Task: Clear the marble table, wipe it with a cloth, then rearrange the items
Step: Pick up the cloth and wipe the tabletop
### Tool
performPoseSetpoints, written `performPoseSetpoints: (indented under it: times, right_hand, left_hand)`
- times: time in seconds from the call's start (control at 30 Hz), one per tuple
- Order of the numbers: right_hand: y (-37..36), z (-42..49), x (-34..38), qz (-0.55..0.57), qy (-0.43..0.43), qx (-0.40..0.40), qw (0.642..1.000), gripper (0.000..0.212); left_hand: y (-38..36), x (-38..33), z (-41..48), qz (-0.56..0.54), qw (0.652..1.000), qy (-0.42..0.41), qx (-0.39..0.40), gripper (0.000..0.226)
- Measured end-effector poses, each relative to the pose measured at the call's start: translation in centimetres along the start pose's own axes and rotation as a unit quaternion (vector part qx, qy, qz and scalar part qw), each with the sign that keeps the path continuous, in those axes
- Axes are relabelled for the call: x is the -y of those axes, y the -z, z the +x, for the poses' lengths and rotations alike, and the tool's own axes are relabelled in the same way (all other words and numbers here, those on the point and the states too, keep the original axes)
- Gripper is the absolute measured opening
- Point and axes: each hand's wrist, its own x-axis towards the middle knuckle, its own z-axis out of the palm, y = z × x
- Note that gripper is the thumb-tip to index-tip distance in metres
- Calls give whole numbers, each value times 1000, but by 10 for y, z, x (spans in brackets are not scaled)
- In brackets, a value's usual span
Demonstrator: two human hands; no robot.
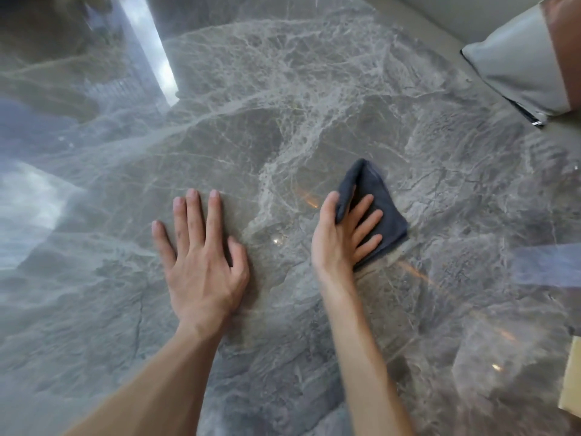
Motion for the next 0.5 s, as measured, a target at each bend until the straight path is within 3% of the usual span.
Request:
performPoseSetpoints:
  times: [0.13, 0.23, 0.33, 0.5]
  right_hand:
    - [34, -16, -13, -159, 128, 126, 971, 87]
    - [52, -11, -16, -219, 215, 52, 950, 75]
    - [39, 6, -20, -328, 273, -21, 904, 74]
    - [16, 31, -20, -363, 291, -30, 884, 68]
  left_hand:
    - [0, 0, 0, -1, 1000, 3, 0, 67]
    - [-1, 0, 1, 2, 1000, 2, 2, 67]
    - [-1, 2, 1, 3, 1000, 1, 4, 67]
    - [-2, 0, 1, 13, 1000, 1, 9, 68]
